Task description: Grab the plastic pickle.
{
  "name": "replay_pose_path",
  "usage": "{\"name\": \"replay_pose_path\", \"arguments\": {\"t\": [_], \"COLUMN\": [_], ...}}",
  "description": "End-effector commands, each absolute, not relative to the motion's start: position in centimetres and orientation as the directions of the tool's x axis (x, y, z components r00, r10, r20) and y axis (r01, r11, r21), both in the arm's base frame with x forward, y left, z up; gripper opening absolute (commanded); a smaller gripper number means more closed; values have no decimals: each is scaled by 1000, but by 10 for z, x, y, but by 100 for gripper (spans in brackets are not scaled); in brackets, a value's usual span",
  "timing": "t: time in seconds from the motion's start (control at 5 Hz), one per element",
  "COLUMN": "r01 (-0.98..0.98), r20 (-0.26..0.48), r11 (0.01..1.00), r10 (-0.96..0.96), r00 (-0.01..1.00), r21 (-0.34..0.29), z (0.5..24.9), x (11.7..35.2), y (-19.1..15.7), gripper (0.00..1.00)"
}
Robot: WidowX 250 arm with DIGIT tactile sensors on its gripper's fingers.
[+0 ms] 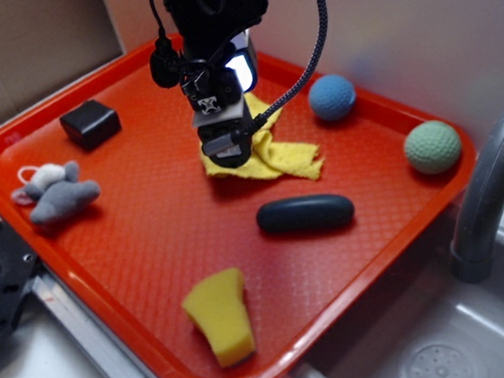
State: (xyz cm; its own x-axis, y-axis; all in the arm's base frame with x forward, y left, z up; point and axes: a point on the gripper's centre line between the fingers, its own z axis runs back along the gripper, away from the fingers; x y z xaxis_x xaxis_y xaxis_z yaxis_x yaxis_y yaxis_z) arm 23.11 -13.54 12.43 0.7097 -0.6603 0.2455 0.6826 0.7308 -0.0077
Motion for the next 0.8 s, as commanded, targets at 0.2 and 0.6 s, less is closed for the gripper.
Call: {"name": "replay_pose_path", "arguments": {"t": [0.2,0.6], "r01": [700,701], "r20": [217,191], "r11": [713,712], "r10": [-677,-683], "r00": [704,705], "r21": [-45,-44], "z": [46,44], "x": [246,233], "y": [-192,-204], "gripper": [100,0]}}
